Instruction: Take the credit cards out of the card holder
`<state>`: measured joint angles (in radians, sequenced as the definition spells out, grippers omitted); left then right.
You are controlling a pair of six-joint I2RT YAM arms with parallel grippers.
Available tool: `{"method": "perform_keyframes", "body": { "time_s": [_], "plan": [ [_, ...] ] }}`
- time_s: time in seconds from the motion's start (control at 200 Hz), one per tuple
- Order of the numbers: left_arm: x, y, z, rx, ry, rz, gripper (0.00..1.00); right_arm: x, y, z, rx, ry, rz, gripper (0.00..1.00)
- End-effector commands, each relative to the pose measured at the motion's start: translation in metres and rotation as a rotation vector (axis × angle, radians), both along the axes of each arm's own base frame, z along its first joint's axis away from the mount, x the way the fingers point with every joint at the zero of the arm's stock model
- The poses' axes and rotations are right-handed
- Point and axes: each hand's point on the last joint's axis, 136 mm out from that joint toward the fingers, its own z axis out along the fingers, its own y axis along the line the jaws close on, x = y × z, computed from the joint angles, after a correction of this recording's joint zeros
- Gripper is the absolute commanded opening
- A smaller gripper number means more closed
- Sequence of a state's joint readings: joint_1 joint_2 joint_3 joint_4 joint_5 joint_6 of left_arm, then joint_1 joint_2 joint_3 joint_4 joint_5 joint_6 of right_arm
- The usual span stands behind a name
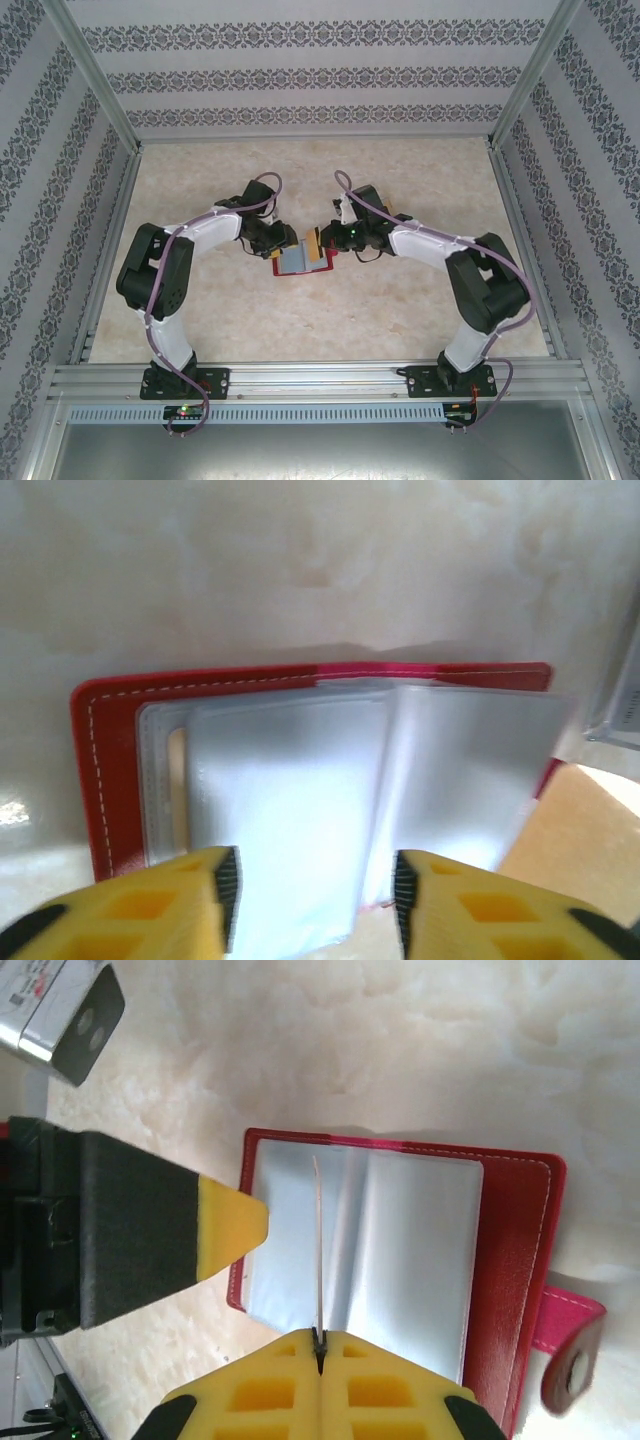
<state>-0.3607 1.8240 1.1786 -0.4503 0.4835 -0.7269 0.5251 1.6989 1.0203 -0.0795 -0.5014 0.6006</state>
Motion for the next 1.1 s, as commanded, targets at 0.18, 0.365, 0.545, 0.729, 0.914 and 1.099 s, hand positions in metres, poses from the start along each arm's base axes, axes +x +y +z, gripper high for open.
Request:
{"method": "perform_keyframes", "body": {
  "time_s": [0.18, 0.365, 0.545, 0.729, 0.914, 1.099],
  "plan": [
    [0.01, 0.031, 0.066, 0.171, -0.164, 0.02, 0.65, 0.003, -0.031, 0.069, -0.03, -0.232, -0.019, 0.0],
    [0.009, 0.062, 0.085, 0.322, -0.251, 0.008, 0.86, 0.018, -0.077, 0.088, -0.097, -0.285, -0.121, 0.0],
    [0.011, 0.087, 0.101, 0.408, -0.324, 0.023, 0.99, 0.039, -0.127, 0.099, -0.186, -0.308, -0.215, 0.0],
    [0.012, 0.104, 0.11, 0.44, -0.352, 0.027, 0.99, 0.064, -0.172, 0.098, -0.257, -0.299, -0.29, 0.0],
    [0.008, 0.114, 0.109, 0.43, -0.346, 0.029, 0.99, 0.082, -0.201, 0.075, -0.368, -0.253, -0.269, 0.0],
    [0.007, 0.115, 0.105, 0.393, -0.331, 0.022, 0.99, 0.088, -0.203, 0.052, -0.432, -0.188, -0.16, 0.0]
  ]
}}
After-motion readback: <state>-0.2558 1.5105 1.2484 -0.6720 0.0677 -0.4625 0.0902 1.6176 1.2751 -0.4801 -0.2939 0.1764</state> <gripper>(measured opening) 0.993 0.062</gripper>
